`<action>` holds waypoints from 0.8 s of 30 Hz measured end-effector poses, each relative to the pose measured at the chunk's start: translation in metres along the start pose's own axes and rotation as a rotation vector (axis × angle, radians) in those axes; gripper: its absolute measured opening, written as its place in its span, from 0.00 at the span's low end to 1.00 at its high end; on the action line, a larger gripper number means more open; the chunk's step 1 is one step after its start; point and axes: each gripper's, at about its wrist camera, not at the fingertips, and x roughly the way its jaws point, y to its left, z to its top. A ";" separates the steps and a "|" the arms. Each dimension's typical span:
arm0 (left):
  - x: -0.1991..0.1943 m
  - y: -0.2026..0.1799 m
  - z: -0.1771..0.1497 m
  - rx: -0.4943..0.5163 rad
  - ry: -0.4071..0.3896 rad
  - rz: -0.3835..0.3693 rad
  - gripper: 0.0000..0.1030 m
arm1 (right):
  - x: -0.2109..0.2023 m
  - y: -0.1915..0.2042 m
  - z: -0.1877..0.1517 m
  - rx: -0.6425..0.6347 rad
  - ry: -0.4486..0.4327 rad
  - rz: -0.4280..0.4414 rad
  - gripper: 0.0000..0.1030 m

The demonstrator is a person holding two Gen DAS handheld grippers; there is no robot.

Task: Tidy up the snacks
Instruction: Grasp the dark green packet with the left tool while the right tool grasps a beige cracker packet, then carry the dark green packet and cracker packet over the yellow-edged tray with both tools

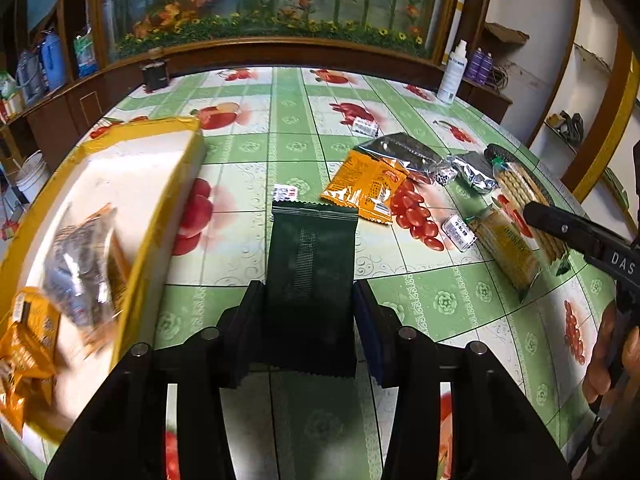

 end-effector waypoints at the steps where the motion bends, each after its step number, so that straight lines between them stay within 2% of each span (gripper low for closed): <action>1: -0.005 0.001 -0.002 -0.007 -0.009 0.010 0.41 | -0.001 0.004 -0.002 -0.005 0.000 0.004 0.46; 16: -0.060 0.022 -0.011 -0.067 -0.140 0.208 0.42 | -0.012 0.061 -0.021 -0.047 0.014 0.087 0.46; 24: -0.078 0.035 -0.011 -0.098 -0.189 0.259 0.42 | -0.020 0.093 -0.020 -0.094 -0.001 0.127 0.46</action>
